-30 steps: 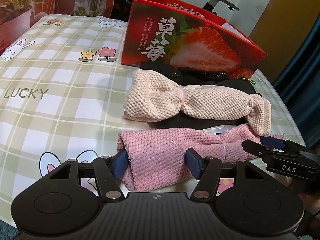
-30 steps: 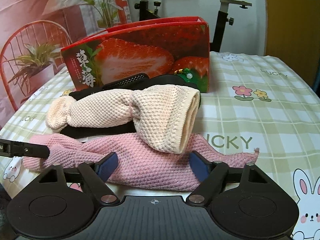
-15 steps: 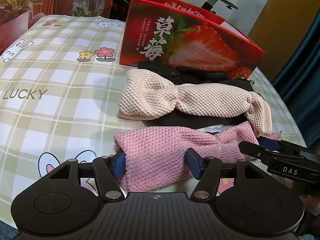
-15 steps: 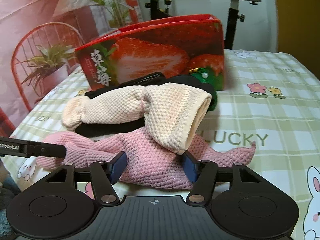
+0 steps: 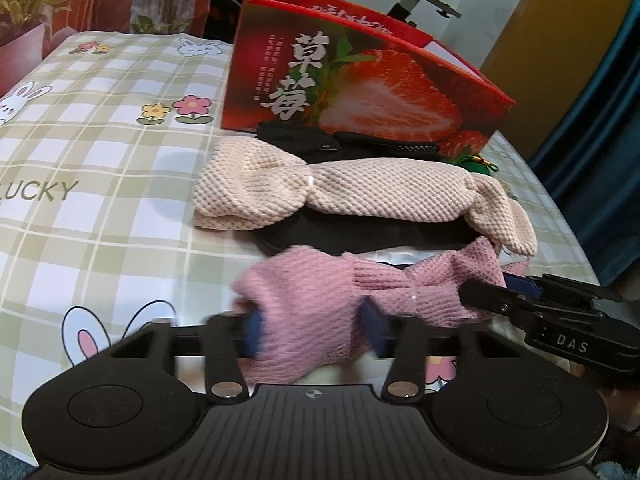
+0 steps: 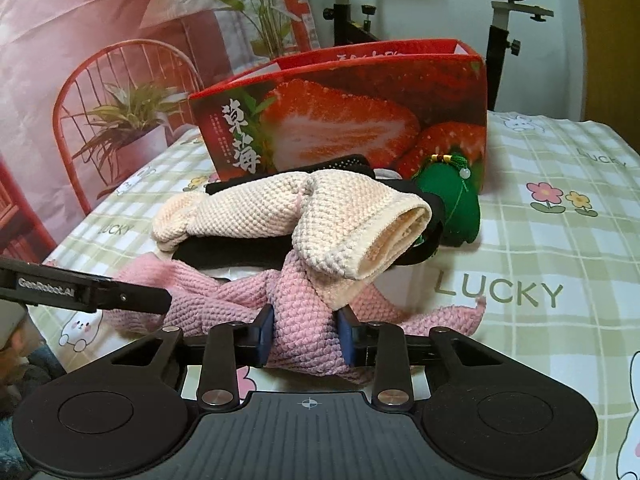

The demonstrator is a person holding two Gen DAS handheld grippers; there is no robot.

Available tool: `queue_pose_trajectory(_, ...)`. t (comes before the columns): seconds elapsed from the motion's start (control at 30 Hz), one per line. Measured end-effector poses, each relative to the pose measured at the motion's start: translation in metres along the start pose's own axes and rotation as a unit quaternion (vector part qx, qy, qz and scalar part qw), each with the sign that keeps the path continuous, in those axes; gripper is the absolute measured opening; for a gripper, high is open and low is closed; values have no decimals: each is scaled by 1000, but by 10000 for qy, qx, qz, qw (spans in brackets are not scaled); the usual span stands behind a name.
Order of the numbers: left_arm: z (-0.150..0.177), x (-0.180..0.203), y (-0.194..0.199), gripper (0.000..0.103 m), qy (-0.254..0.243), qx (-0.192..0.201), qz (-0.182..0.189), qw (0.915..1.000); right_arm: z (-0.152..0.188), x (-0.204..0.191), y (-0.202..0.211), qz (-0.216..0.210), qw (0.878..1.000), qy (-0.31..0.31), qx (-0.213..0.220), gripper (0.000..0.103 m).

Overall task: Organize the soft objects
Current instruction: 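Lift the pink towel with both grippers and carry it over the red box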

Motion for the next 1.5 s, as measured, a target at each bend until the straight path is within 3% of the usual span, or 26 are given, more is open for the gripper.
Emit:
queue_pose_trajectory(0.2,-3,-3,12,22,144,327,164,9992,-10,1,12,-74,9997,-27,251,27)
queue_pose_trajectory(0.47,-21,17,44,22,-260,1049,315,9936,-29,2,35,-171,9975,-54,683,24)
queue_pose_trajectory(0.83,-61,50,82,22,-870,1742,421,9799,-72,6,68,-374,9905,-168,1313,24)
queue_pose_trajectory(0.97,-82,55,83,22,-837,1887,453,9774,-95,6,73,-365,9882,-105,1485,24)
queue_pose_trajectory(1.23,-132,57,79,22,-826,2094,404,9735,-154,10,62,-407,9856,-113,1637,24)
queue_pose_trajectory(1.5,-194,51,53,22,-912,2058,213,9741,-217,24,13,-234,9888,41,1472,23)
Point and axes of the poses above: each gripper's, at about its wrist camera, not at the fingertips, and y roughly against the way its jaws point, x to its right, z to its underside, the point moved 4 cm from there along -y, roughly the way its jaws point, and after that the axes turned 12 degrees about z, right-handed, at the moved point
